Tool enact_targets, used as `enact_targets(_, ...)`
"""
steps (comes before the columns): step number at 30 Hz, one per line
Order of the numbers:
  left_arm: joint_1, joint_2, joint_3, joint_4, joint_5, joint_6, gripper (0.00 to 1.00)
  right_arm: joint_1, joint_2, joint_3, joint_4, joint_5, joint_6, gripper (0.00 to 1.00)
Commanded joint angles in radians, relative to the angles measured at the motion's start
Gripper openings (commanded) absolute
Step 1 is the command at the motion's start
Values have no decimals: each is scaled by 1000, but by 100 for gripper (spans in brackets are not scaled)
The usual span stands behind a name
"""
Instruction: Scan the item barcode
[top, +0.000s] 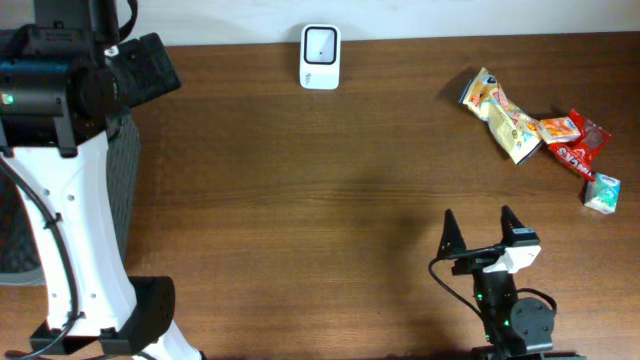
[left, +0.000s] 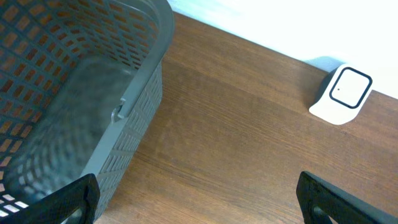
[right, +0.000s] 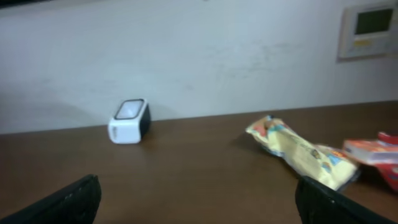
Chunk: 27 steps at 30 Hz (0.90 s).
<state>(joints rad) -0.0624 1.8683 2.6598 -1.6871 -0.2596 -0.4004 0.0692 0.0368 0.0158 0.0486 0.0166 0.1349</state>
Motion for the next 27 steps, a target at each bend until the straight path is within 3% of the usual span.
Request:
enact_targets(1,0,0,-1,-1,-7,12,99,-33,-34,-10,-92,-5,0,99)
enact_targets(11,0,0,-1,-1,-7,12,99,-39,-34,-10,-132,-5,-132,98)
enact_targets(27,0,0,-1,-1,-7,12,99,-37,-34,-10,-131,-9,-120,98)
